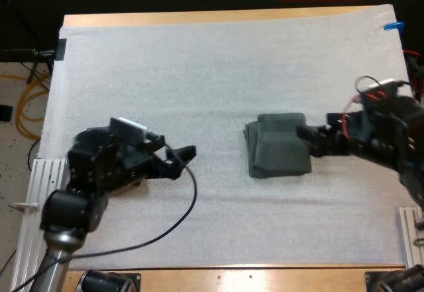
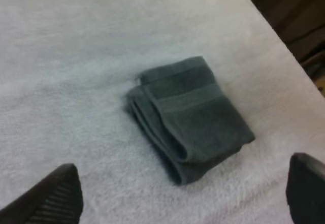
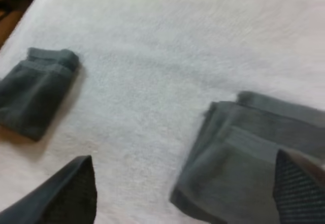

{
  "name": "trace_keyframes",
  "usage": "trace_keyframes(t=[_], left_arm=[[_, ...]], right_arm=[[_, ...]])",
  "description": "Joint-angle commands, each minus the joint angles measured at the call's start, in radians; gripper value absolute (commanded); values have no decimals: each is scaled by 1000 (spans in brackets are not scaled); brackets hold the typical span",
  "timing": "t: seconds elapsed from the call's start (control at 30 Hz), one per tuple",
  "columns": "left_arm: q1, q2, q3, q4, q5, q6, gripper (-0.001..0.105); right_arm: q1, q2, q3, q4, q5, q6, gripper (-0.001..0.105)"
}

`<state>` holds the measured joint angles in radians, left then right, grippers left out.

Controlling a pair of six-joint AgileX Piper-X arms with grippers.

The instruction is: Pick towel from pile fold and stack

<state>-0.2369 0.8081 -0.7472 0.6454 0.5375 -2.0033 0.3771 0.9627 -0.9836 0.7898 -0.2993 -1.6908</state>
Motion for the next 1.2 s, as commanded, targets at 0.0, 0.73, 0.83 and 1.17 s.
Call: trace_keyframes(t=[0.0, 0.73, 0.83, 1.17], left_arm=[[-30, 25, -7, -31, -41, -45, 79], [-295, 750, -189, -315, -229, -230, 79], [-295, 846, -245, -307, -192, -254, 79], [-295, 1058, -369, -307, 23, -389, 79]], right_arm=[[1, -33, -8, 32, 24, -24, 70], [1, -243, -2, 359, 167, -33, 70], [1, -243, -2, 359, 167, -33, 70], [1, -243, -2, 387, 167, -33, 70]])
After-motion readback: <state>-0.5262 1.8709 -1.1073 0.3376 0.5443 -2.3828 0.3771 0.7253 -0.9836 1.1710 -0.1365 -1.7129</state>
